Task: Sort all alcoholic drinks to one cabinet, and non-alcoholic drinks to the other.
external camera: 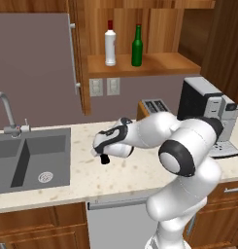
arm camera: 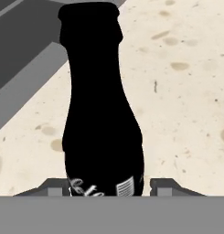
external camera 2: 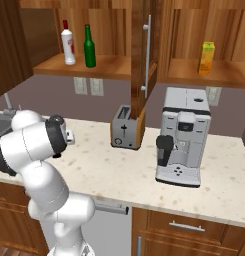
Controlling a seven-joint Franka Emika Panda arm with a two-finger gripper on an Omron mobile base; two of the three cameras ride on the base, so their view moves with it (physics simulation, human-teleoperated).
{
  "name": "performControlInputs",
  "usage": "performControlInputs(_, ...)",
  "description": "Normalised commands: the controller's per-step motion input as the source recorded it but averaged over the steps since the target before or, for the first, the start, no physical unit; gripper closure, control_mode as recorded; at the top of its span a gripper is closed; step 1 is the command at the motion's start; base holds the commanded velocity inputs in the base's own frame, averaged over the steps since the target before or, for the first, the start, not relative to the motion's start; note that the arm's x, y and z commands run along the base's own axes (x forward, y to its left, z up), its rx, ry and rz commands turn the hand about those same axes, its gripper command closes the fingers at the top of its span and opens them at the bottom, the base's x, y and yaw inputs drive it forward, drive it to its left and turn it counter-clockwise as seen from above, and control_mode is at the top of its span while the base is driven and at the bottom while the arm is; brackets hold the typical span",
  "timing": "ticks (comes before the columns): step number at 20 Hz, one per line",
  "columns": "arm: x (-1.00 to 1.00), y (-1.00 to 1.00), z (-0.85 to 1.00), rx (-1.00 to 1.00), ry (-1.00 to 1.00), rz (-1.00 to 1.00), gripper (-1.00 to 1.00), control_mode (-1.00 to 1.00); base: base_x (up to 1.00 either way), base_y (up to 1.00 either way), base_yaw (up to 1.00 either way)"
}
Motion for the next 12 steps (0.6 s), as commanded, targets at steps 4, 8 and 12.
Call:
performControlInputs(4,0.03,0.04,-0.08,0.0,0.0,0.0,1.0,-1.0,0.0,0.0,0.0)
performControlInputs(8,0.0,0.0,0.03,0.0,0.0,0.0,1.0,-1.0,0.0,0.0,0.0)
performControlInputs(12,-0.41,0.0,0.48,0.0,-0.03,0.0,1.0,-1.0,0.0,0.0,0.0)
